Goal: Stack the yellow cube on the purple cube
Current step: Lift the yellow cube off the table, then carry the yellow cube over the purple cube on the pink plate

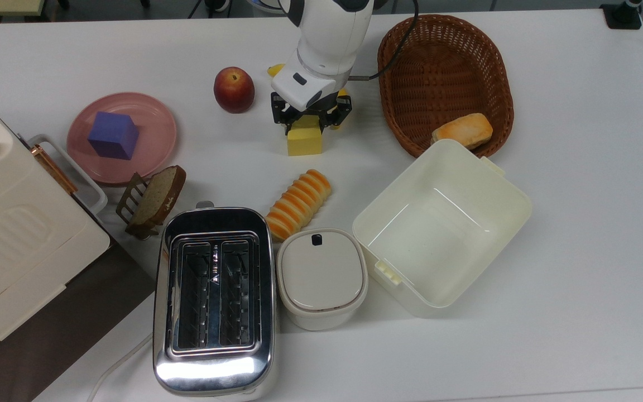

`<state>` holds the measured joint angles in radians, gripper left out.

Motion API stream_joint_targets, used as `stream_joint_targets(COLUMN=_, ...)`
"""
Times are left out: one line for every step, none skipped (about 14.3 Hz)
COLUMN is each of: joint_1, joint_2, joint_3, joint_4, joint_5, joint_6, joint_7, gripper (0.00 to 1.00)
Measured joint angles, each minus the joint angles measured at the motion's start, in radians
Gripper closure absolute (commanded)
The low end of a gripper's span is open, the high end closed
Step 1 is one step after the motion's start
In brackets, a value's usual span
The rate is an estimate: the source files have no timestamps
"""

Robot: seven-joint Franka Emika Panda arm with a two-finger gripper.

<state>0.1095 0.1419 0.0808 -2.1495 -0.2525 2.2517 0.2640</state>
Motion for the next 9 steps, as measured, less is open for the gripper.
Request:
stream_joint_targets(joint_1=-0.001, joint_2=-0.001, joint_3=0.000, joint_4=0.001, joint_5=0.000, joint_6=0.000, joint_7=0.005, gripper=0.83)
stream_joint_targets(joint_1=-0.005, joint_2=-0.010, joint_3=-0.001, joint_4=0.006, joint_5=-0.001, joint_6=0.000, joint_7=0.022, gripper=0.83)
stream_joint_targets(joint_1=-0.012, joint_2=-0.022, joint_3=-0.002, joint_4=0.012, joint_5=-0.001, joint_6=0.000, joint_7=0.035, gripper=0.83)
stream_joint_targets(joint_1=-0.025, joint_2=-0.038, joint_3=-0.002, joint_4=0.018, joint_5=-0.002, joint_6=-0.002, joint_7=0.041, gripper=0.83)
stream_joint_targets(joint_1=-0.043, joint_2=-0.058, joint_3=-0.002, joint_4=0.026, joint_5=-0.002, joint_6=-0.013, joint_7=0.041, gripper=0.83)
stream_joint_targets(joint_1=-0.067, joint_2=-0.081, joint_3=-0.001, joint_4=0.035, joint_5=-0.003, joint_6=-0.039, joint_7=0.041, gripper=0.83)
stream_joint_targets(joint_1=-0.105, joint_2=-0.108, joint_3=0.001, joint_4=0.057, joint_5=-0.003, joint_6=-0.084, joint_7=0.041, gripper=0.83)
stream_joint_targets(joint_1=-0.131, joint_2=-0.121, joint_3=0.003, joint_4=0.074, joint_5=-0.003, joint_6=-0.110, joint_7=0.041, gripper=0.83)
stream_joint_targets(joint_1=-0.157, joint_2=-0.129, joint_3=0.004, joint_4=0.093, joint_5=-0.003, joint_6=-0.133, joint_7=0.041, gripper=0.83)
